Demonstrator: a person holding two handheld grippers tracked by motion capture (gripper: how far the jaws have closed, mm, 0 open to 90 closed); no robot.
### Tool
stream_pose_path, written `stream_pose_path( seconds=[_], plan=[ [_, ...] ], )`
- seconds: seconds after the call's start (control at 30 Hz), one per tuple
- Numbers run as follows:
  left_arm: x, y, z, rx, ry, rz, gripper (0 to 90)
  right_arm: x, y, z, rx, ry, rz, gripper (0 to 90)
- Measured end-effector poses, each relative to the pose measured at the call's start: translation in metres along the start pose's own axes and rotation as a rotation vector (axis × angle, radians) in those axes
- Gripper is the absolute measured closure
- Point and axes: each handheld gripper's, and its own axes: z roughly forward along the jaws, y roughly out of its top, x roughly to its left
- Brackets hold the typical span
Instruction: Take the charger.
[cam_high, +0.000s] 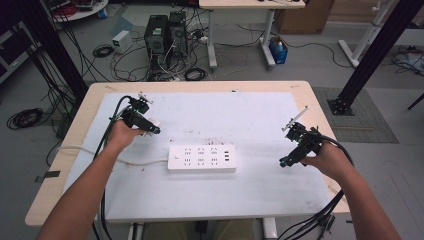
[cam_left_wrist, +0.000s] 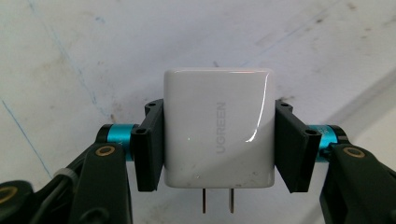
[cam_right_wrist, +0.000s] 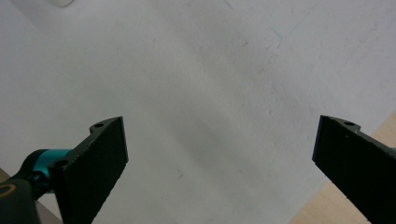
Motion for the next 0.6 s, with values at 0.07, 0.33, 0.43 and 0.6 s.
stream_pose_path(
  seconds=[0.07, 0.33, 0.43, 0.6],
  plan=[
    [-0.003, 0.001, -0.008, -0.005, -0.018, 0.039, 42.6, 0.001, 0.001, 0.0, -0.005, -0.002, -0.015, 2.6],
    [-0.017, 0.005, -0.036, -0.046, -0.1, 0.171, 42.5, 0.005, 0.004, -0.005, -0.017, -0.012, -0.018, 2.6],
    [-0.028, 0.007, -0.046, -0.053, -0.13, 0.231, 42.6, 0.009, 0.007, -0.007, -0.021, -0.011, -0.021, 2.6],
    [-0.04, 0.008, -0.057, -0.051, -0.152, 0.293, 42.6, 0.012, 0.007, -0.01, -0.03, -0.026, -0.03, 2.6]
  ],
)
